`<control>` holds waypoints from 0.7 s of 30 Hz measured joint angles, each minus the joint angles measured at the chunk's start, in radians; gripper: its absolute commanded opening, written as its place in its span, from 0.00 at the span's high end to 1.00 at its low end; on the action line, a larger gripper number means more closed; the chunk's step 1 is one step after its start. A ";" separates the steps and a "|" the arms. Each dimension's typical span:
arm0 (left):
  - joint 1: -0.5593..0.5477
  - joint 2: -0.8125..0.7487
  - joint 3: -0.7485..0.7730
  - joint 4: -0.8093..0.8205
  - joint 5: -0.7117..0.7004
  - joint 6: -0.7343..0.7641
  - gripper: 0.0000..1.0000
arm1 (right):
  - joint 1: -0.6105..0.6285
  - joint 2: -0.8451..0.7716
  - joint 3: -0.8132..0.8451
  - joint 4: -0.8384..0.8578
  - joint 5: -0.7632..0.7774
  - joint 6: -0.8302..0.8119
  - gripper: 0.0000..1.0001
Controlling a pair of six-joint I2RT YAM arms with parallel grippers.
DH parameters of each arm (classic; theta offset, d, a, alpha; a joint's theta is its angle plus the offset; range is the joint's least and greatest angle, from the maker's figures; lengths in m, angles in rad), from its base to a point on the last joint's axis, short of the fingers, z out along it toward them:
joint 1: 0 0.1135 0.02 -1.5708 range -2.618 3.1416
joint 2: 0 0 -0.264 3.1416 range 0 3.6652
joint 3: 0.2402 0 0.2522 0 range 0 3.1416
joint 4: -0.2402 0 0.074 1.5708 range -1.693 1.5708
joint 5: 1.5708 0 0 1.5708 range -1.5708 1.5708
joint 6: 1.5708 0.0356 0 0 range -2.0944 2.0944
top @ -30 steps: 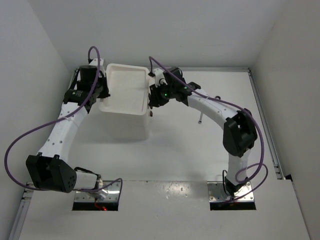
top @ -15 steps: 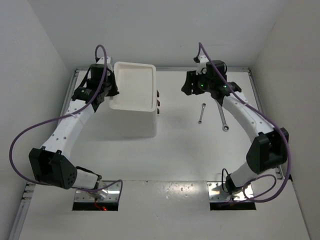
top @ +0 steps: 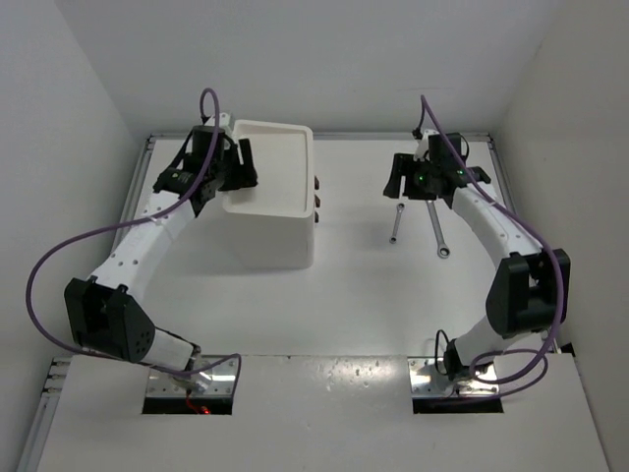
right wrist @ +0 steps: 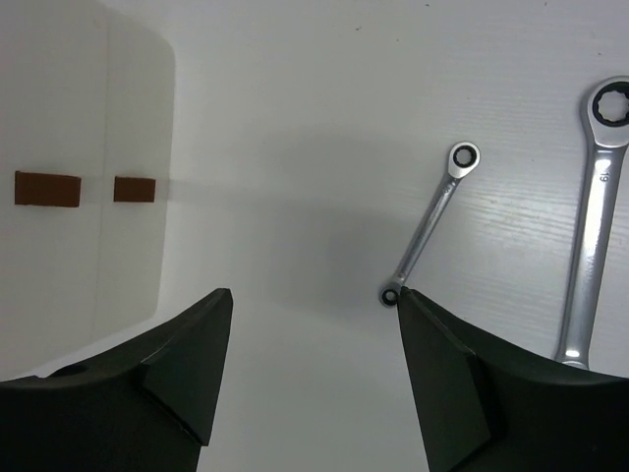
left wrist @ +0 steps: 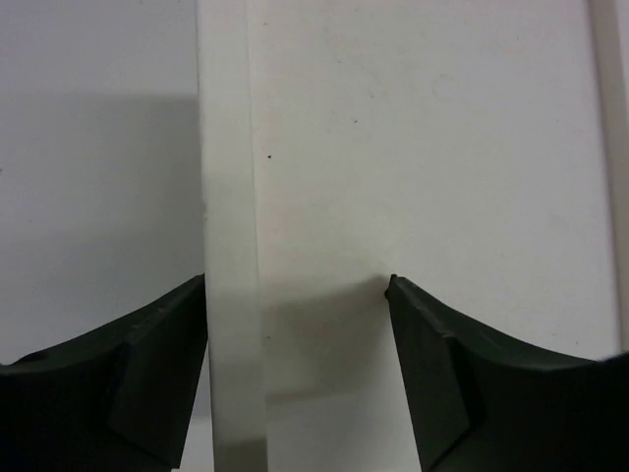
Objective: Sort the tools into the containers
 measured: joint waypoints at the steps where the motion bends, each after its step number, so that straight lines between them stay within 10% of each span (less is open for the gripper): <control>1: -0.009 0.003 -0.002 0.000 0.000 -0.005 0.13 | -0.003 0.003 0.000 -0.003 -0.001 0.003 0.31; 13: -0.076 -0.013 0.262 -0.058 -0.161 0.025 0.01 | -0.021 -0.102 -0.176 0.052 0.024 0.035 0.13; 21: -0.024 -0.150 0.387 -0.024 -0.181 0.086 0.01 | -0.058 -0.034 -0.118 0.029 0.023 0.035 0.39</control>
